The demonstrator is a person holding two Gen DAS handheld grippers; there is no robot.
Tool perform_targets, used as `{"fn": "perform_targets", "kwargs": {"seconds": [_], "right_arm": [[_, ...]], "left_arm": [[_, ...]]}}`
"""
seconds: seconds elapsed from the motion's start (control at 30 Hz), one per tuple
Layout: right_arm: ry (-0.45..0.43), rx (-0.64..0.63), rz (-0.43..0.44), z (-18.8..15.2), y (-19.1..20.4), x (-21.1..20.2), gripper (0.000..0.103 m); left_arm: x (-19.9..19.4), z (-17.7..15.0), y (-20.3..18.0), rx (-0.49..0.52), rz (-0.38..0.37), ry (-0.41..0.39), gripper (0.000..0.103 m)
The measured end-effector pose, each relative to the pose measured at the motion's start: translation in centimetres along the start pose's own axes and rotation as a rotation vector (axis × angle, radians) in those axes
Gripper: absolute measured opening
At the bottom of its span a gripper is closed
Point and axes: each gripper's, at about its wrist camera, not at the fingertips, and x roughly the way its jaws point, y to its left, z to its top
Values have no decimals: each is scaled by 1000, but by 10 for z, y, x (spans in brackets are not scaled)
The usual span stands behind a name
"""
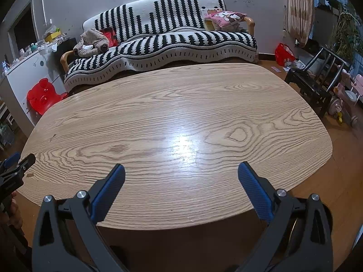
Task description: Collect trash
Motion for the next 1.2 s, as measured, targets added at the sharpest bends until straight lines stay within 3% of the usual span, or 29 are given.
{"fn": "perform_targets", "kwargs": {"seconds": [1.2], "right_arm": [[0, -1, 0, 0, 0, 0, 96]], "left_arm": [[3, -5, 1, -7, 1, 8, 96]]}}
